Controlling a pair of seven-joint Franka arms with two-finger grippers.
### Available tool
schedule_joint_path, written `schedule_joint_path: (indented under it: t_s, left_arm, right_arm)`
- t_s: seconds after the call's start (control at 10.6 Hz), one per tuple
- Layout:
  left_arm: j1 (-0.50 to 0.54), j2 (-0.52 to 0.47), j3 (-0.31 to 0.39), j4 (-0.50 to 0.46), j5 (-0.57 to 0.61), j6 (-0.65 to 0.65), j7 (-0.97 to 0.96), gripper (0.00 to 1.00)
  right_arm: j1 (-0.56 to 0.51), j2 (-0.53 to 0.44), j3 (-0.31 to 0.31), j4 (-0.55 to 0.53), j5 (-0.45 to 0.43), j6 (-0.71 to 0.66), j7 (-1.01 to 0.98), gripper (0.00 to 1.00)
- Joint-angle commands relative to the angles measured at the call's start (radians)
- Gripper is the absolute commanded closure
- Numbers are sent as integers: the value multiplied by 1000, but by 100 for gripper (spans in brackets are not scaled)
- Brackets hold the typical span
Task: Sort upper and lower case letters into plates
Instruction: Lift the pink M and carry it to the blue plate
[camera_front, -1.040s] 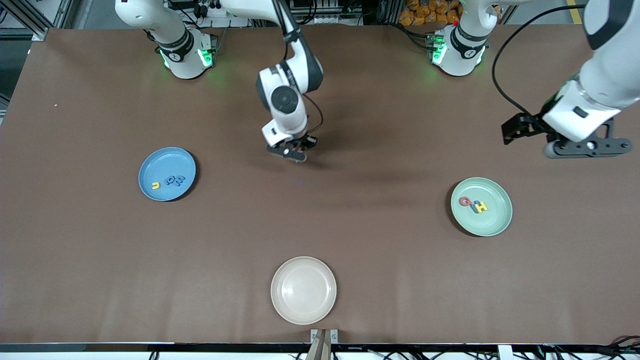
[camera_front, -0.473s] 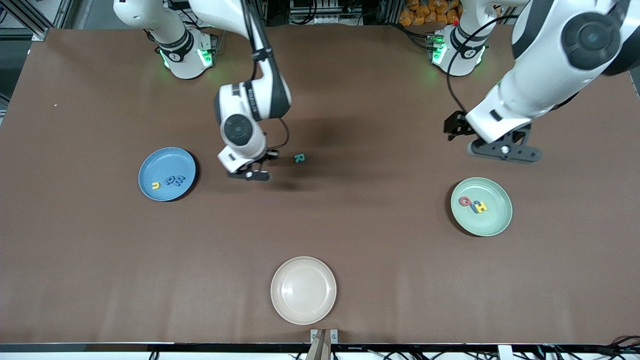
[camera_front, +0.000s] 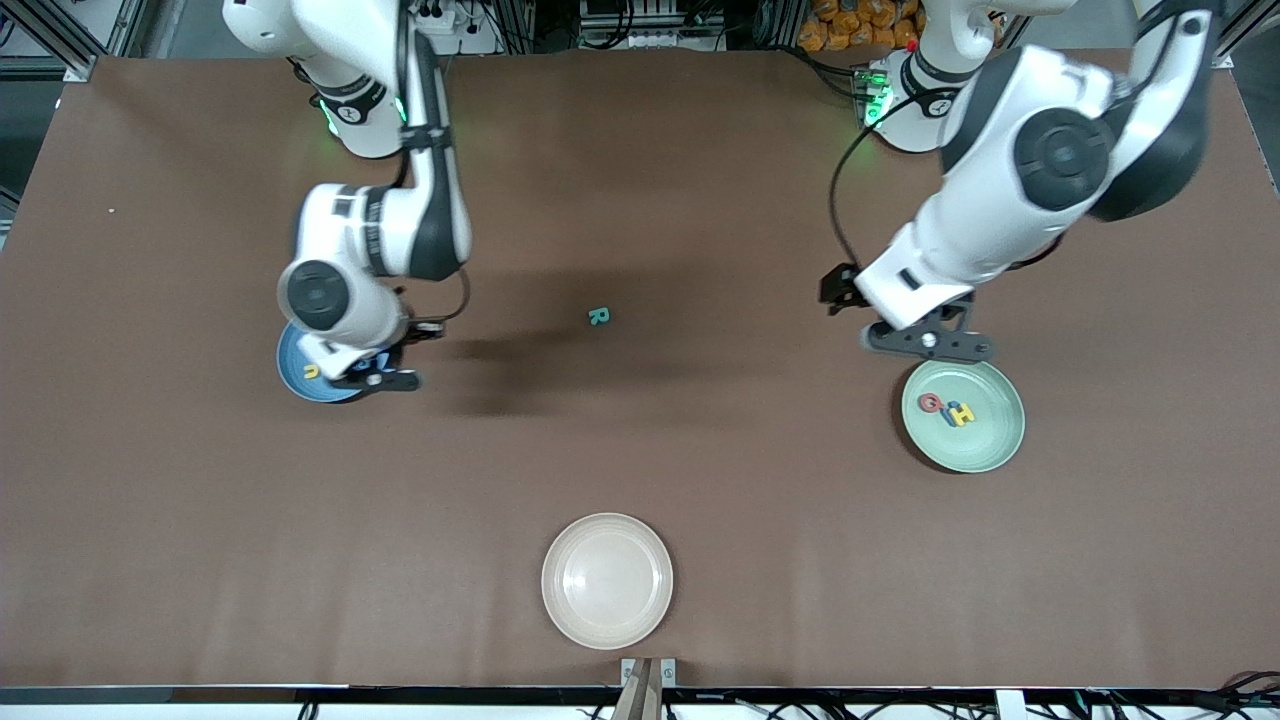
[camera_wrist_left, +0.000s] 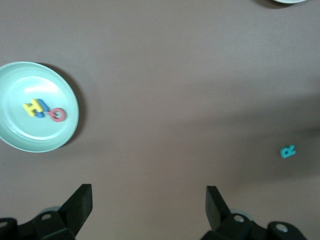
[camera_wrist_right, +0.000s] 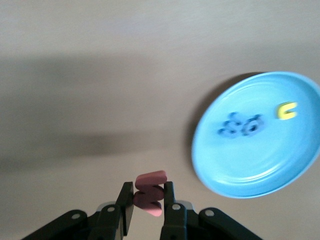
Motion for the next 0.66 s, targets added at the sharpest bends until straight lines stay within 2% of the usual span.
schedule_joint_path:
  t_s: [0.0, 0.19, 0.47, 0.57]
  left_arm:
    - [-36, 39, -37, 10, -14, 60, -158, 0]
    - [-85, 72, -37, 10, -11, 94, -280, 0]
    - [-163, 112, -37, 13, -13, 120, -470, 0]
    - [-189, 125, -34, 15, -14, 123, -555, 0]
  right_arm:
    - [-87, 9, 1, -18, -43, 36, -117, 100]
    - [-111, 9, 3, -80, -41, 119, -180, 100]
    - [-130, -4, -5, -112, -40, 124, -273, 100]
    - [-129, -4, -46, -118, -40, 123, -327, 100]
